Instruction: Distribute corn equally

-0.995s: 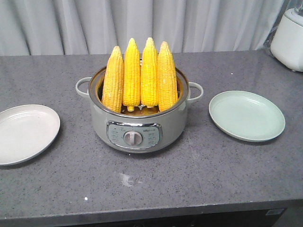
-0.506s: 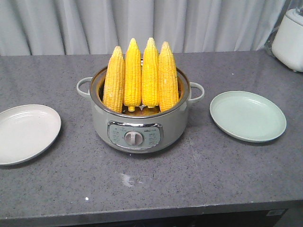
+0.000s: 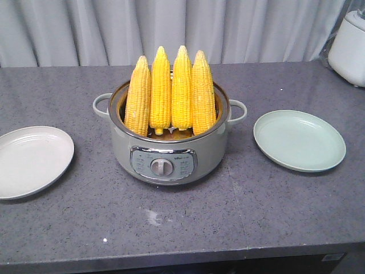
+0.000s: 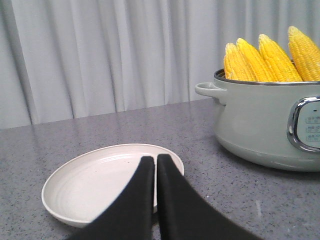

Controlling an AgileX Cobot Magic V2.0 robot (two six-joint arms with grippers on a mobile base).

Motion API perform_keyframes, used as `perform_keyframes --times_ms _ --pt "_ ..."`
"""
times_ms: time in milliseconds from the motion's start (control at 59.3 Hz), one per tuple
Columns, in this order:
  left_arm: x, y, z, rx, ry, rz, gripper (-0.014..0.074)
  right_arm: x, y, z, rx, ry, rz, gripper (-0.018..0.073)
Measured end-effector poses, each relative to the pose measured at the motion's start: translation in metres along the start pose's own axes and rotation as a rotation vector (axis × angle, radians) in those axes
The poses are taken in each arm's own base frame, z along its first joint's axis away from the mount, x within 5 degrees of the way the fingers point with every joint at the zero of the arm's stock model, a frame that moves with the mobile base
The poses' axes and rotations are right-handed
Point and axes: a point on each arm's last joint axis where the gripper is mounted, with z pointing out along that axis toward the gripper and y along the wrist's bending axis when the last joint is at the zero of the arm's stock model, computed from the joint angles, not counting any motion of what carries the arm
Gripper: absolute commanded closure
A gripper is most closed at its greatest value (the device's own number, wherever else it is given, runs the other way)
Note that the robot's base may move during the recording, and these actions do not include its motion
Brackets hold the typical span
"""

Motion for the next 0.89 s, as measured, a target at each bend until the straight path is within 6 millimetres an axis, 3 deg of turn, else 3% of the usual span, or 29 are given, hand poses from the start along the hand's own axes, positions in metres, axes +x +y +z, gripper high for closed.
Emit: perform_keyframes --times_ms 894 --pt "0.0000 0.0000 0.0000 0.000 0.000 0.000 0.0603 0.0000 0.0000 0.0000 0.000 0.000 0.000 0.0562"
